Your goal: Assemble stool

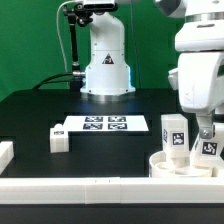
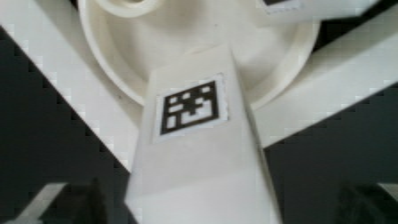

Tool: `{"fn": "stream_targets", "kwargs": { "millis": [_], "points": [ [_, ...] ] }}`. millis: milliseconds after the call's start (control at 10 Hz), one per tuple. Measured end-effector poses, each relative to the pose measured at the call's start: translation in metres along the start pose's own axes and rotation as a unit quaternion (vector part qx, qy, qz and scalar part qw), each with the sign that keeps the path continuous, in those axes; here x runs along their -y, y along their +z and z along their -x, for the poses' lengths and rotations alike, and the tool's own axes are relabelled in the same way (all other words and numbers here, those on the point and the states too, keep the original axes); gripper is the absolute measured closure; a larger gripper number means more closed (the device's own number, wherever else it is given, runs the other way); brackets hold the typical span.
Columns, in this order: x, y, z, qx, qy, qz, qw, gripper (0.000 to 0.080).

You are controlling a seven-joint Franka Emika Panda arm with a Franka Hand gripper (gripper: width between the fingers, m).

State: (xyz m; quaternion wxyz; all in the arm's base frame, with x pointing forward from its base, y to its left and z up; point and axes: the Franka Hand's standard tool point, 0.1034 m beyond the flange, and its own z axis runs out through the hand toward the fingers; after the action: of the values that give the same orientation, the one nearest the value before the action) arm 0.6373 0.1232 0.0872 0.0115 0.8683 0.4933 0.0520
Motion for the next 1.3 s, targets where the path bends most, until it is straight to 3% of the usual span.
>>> {"fn": "stream_targets", "kwargs": {
  "millis": [500, 600, 700, 1300],
  "points": [
    [-0.0037, 0.0007, 0.0052, 0.005, -0.063, 0.003, 0.998, 0.0178],
    [-0.0039, 0.0007, 0.0055, 0.005, -0.062, 0.003, 0.998, 0.0356],
    [-0.0041, 0.0007, 0.0057, 0.005, -0.062, 0.003, 0.998, 0.0463],
    [-0.0047, 0.0008, 0.0065, 0.004, 0.005, 0.003, 1.000, 0.0463]
  ]
}}
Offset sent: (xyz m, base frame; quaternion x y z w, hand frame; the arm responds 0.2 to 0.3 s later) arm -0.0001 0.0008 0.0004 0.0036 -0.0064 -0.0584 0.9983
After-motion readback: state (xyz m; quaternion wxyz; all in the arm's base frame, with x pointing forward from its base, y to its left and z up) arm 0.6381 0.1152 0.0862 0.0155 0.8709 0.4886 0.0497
